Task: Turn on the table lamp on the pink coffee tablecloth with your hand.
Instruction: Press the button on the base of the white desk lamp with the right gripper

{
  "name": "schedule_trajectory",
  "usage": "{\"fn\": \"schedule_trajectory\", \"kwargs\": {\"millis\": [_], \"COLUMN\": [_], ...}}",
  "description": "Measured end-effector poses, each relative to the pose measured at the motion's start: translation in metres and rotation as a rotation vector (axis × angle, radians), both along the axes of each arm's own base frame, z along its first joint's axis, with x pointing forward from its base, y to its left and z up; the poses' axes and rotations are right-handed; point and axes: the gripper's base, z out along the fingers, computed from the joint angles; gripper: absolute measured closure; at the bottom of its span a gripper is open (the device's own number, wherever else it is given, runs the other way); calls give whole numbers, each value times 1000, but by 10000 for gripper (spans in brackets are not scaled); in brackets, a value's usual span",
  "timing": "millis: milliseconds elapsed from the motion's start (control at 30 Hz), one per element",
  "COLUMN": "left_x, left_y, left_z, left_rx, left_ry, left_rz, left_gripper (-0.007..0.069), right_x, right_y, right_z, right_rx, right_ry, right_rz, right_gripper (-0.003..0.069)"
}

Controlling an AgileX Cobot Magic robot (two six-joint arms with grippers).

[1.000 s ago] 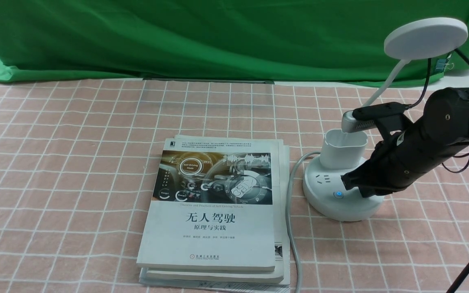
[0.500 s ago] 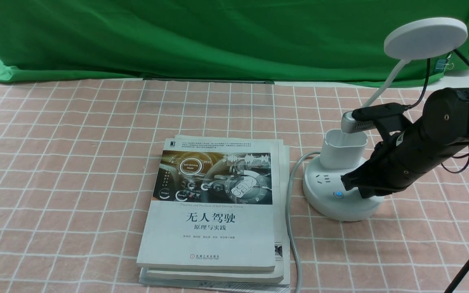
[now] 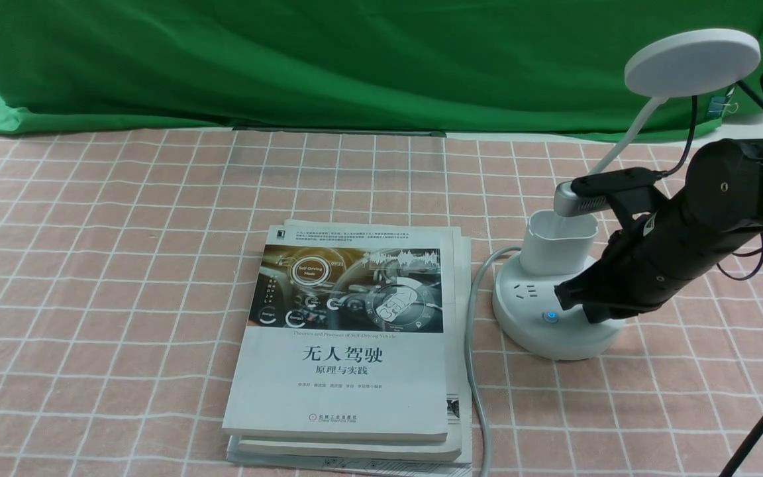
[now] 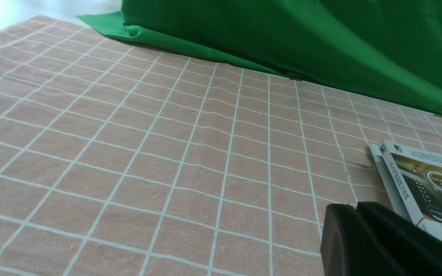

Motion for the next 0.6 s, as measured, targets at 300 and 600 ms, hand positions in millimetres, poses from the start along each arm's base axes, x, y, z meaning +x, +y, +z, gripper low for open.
{"fn": "schedule_trajectory", "kwargs": {"millis": [300,600], "left_x": [0,0], "left_y": [0,0], "left_z": [0,0], "left_rx": [0,0], "left_ry": [0,0], "left_rz": [0,0], "left_gripper": [606,606], "right_x": [-1,2], "right_y": [0,0], "right_z": [7,23], "right_rx": [5,20], "right_ry": [-17,-66], "right_rz": [1,0], "right_gripper": [626,626]}}
